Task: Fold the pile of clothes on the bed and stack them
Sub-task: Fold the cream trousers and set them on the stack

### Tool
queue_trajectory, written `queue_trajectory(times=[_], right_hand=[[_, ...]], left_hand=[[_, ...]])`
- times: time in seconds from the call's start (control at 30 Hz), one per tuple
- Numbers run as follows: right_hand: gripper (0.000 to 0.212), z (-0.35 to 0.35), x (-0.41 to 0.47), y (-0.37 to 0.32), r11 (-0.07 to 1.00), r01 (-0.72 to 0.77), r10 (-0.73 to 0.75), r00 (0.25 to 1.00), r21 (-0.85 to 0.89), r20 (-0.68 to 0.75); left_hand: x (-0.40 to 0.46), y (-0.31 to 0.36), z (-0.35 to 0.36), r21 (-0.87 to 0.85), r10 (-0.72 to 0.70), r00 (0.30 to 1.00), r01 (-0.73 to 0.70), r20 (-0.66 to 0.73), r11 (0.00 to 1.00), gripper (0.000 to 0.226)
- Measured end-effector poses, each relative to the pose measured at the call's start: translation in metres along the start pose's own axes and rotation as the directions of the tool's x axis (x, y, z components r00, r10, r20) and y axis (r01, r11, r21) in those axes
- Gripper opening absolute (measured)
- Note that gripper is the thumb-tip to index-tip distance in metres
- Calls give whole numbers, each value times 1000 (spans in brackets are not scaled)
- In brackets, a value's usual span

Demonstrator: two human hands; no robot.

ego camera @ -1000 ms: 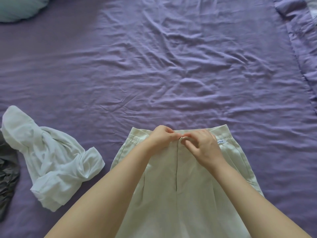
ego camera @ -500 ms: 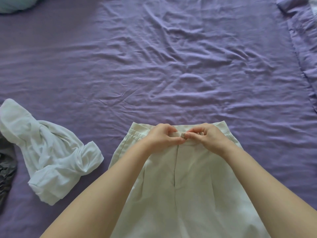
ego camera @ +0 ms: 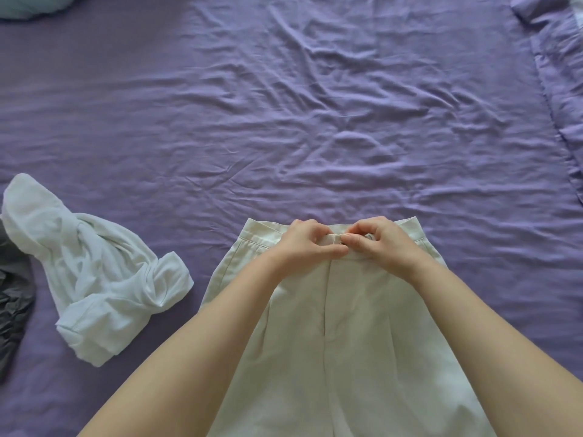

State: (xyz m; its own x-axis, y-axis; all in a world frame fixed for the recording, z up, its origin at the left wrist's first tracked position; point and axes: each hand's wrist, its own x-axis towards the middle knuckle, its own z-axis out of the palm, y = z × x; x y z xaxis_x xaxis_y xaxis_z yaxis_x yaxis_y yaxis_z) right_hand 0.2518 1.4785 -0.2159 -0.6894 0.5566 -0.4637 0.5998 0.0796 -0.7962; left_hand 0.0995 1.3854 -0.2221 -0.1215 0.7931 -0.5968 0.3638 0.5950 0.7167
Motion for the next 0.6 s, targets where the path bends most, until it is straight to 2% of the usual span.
queue_trajectory(times=[0.17, 0.23, 0.3, 0.37, 0.47, 0.6], right_hand=[[20, 6, -1, -1, 949, 62, -86, 994, -308, -63], [25, 12, -1, 0, 809, 116, -180, 982, -576, -55], [27, 18, -1, 2, 682, 121, -227, 973, -722, -52], [25, 24, -3, 3, 688, 78, -201, 976, -721, -86], [22, 29, -4, 5, 764, 21, -143, 980, -645, -138], [19, 28, -3, 6, 857, -3, -108, 977, -515, -184]], left_hand=[[-1, 7, 4, 74, -51, 998, 54, -43, 996, 31], [-1, 10, 6, 120, -71, 992, 83, -103, 989, 32], [0, 13, 8, 152, -86, 985, 109, -152, 982, 38], [0, 16, 9, 198, -97, 980, 131, -173, 971, 40], [-1, 17, 9, 260, -78, 986, 115, -149, 959, 35], [0, 13, 2, 204, -29, 997, 45, -78, 978, 31]])
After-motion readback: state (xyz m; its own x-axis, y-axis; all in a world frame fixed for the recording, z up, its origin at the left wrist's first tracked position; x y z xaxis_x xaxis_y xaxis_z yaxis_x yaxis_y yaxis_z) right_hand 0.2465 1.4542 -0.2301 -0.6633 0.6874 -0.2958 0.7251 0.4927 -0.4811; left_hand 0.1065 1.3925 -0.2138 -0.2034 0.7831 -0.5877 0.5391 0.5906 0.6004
